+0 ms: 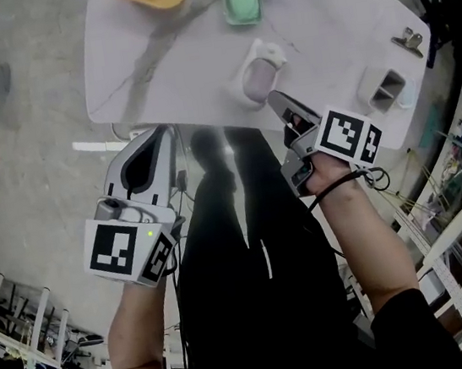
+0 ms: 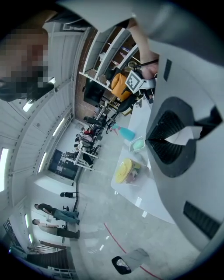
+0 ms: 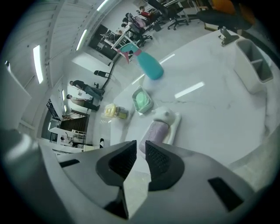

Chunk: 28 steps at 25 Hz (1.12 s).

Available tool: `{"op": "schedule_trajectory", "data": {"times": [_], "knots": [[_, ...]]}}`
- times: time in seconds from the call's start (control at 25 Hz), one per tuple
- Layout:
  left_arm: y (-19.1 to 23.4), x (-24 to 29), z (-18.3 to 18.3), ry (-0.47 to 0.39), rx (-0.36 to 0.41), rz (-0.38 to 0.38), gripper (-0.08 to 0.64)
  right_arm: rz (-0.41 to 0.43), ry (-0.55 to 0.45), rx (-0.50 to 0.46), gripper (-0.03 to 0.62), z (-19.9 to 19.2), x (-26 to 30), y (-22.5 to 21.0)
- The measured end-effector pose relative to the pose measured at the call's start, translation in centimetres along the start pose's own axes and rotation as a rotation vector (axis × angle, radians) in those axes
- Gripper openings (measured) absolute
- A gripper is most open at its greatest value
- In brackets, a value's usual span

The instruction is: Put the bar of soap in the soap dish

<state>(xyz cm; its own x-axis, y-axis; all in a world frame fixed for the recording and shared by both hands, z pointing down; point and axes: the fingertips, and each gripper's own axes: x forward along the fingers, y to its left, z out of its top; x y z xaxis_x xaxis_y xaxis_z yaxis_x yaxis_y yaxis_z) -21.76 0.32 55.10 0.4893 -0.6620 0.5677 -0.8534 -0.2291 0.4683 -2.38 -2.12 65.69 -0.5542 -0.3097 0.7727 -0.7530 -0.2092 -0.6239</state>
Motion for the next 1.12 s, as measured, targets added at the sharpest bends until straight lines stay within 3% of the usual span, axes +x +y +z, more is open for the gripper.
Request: {"op": "schedule_trajectory", "data": {"times": [0.28, 0.76, 0.96, 1.12], "knots": [[-2.1, -4.9, 2.6, -0.059, 0.04, -0.027, 0.011, 0.041, -0.074, -0.029, 0.018, -0.2, -4.8, 3.8], [-7.9, -13.0, 7.4, -0.12, 0.111, -0.049, 0.011, 0.13, -0.144, -0.157, 0.015, -3.6, -17.0, 11.3], [-11.4, -17.0, 10.2, -0.187, 0.14, -0.057, 0.011, 0.175, -0.235, -0.161, 0.015, -2.5, -22.9, 13.5], [-13.8, -19.1, 10.5, -0.181, 0.157, -0.085, 0.011, 0.198, -0.325, -0.185, 0.015, -2.2, -26.9, 15.6]]}}
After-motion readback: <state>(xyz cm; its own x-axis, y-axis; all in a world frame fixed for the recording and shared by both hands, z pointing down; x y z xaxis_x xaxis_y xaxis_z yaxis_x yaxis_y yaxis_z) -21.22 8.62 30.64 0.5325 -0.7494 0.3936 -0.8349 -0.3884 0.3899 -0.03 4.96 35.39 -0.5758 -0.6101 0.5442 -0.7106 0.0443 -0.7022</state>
